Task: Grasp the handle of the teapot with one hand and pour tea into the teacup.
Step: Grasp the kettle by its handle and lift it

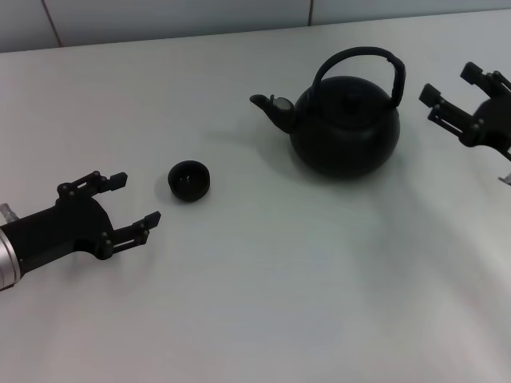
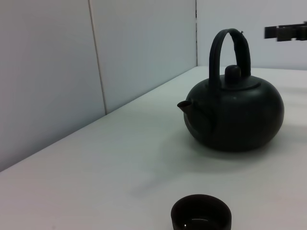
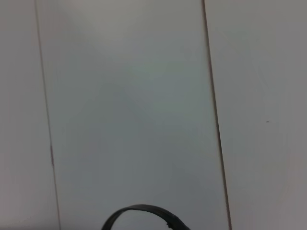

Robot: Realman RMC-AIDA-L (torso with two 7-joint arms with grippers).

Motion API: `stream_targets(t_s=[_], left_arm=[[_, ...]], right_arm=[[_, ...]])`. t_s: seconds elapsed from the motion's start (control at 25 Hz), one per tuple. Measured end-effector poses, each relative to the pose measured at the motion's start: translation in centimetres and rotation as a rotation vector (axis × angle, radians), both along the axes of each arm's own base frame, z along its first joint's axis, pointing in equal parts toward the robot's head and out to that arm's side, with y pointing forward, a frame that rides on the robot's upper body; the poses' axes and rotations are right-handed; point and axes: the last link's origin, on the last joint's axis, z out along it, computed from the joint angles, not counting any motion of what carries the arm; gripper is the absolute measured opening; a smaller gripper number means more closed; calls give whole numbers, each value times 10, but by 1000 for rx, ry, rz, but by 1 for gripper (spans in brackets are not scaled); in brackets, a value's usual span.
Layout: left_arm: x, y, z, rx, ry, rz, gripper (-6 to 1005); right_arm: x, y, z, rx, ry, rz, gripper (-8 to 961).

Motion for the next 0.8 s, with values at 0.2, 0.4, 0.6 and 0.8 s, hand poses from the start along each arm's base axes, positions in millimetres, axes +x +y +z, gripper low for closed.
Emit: stream_targets(t_s=[0.2,0.4,0.6,0.8], left_arm=[[0,0,-1,-1,1,0,799],[0,0,-1,-1,1,1,799],[0,0,-1,-2,1,1,799],[0,0,-1,-2,2,2,799]], right_arm=[[-4,13,-5,-12,-16,-15,837],[-7,24,-11,-27,-25,-38,838],[-9,31,-14,-32,-28,-49,837],[-10,37,-16,-36,-39,-64,836]])
